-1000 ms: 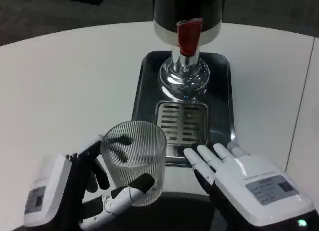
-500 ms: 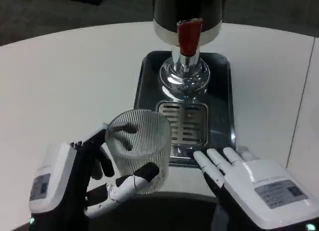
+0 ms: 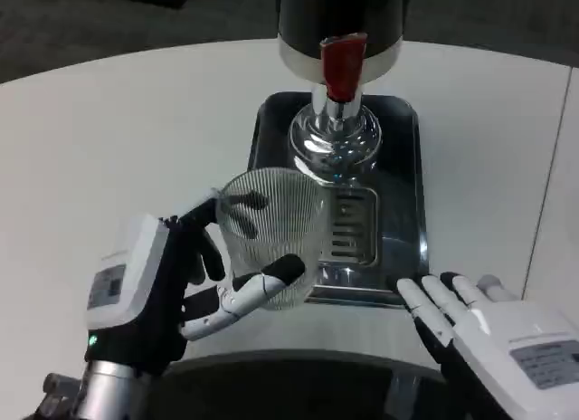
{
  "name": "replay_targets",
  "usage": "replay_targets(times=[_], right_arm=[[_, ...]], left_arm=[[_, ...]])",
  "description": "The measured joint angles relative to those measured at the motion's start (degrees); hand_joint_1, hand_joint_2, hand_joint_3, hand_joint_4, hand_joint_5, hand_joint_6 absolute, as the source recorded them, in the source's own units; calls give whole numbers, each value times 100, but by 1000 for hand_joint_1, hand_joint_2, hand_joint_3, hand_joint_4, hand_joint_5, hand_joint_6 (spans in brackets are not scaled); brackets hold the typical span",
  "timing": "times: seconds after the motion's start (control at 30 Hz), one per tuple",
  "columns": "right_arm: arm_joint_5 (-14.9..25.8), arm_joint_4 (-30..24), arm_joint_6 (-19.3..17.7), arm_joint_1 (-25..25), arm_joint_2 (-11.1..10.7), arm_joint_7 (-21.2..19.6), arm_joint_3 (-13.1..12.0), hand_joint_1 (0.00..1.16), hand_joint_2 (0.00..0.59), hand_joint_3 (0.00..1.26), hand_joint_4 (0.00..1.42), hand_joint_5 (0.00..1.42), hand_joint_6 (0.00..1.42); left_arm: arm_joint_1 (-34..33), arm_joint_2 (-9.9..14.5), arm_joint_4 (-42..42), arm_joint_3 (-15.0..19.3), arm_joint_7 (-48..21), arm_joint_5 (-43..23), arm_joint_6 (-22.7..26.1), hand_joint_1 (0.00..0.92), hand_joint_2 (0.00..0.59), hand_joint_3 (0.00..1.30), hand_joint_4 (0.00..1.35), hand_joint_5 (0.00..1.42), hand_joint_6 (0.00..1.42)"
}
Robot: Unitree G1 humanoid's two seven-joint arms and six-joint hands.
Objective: Grasp the cup under the faucet to collect the drink, then remove the cup.
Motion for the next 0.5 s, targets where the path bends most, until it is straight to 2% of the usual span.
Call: replay_targets(times=[0.33, 0.5], right_arm=[[580, -1, -806, 456, 418, -288, -809, 404, 324, 0, 0, 0, 0], [749, -1, -1125, 525, 617, -290, -1089, 410, 321, 0, 0, 0, 0]], left_arm=[[-1052, 120, 1224, -217, 303, 222, 31, 192, 504, 774, 916, 985, 1096], [-1343, 154, 1636, -270, 450, 241, 47, 192, 504, 774, 916, 985, 1096]])
